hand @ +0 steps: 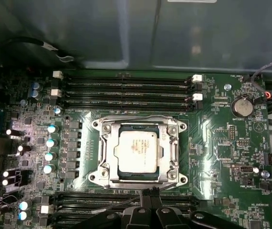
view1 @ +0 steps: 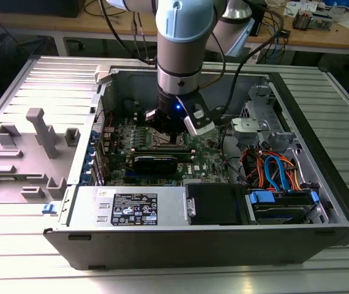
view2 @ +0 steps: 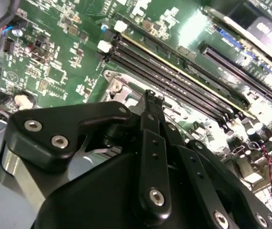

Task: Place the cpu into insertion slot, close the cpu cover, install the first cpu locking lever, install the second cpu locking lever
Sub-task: 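Install the second cpu locking lever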

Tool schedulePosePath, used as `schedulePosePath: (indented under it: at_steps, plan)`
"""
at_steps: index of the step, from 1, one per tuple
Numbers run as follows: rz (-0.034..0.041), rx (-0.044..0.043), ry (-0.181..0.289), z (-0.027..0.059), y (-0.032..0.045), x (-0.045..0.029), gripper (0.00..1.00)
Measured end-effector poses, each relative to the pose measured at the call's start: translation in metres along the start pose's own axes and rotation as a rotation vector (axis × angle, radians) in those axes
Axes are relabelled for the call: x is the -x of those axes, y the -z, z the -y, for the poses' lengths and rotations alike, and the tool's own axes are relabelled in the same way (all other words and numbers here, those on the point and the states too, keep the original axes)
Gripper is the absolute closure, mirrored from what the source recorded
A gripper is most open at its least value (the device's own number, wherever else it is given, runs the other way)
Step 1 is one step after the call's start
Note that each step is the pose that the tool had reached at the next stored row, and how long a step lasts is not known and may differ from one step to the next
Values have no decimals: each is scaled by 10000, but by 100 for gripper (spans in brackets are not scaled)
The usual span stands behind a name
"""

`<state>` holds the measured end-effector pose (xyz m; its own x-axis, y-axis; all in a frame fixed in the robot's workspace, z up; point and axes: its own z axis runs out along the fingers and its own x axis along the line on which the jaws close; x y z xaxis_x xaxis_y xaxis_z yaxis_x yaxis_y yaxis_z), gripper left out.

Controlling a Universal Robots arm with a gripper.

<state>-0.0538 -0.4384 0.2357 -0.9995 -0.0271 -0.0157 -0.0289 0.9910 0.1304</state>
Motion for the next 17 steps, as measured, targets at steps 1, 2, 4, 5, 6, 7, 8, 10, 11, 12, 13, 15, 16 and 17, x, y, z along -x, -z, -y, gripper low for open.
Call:
schedulePosePath:
  at_steps: [1, 2, 4, 5, 6, 7, 8, 10, 11, 12, 13, 15, 16, 17]
  plan:
    - [0, 9, 0, 8, -1, -13, 89]
    - [1, 34, 0, 19, -4, -27, 89]
    - [4, 143, 0, 46, -13, -60, 89]
    - [5, 177, -1, 55, -20, -70, 89]
    - [6, 199, -1, 60, -29, -77, 89]
    - [6, 230, -1, 63, -36, -89, 89]
    - [8, 292, -1, 65, -42, -109, 89]
    - [11, 384, -4, 68, -68, -160, 89]
    - [11, 396, -4, 69, -80, -176, 89]
    - [12, 405, -3, 71, -96, -194, 89]
    - [12, 410, -3, 74, -117, -214, 89]
    - [11, 423, 0, 86, -149, -247, 89]
    - [11, 439, 4, 99, -156, -274, 89]
    - [10, 451, 8, 110, -159, -298, 89]
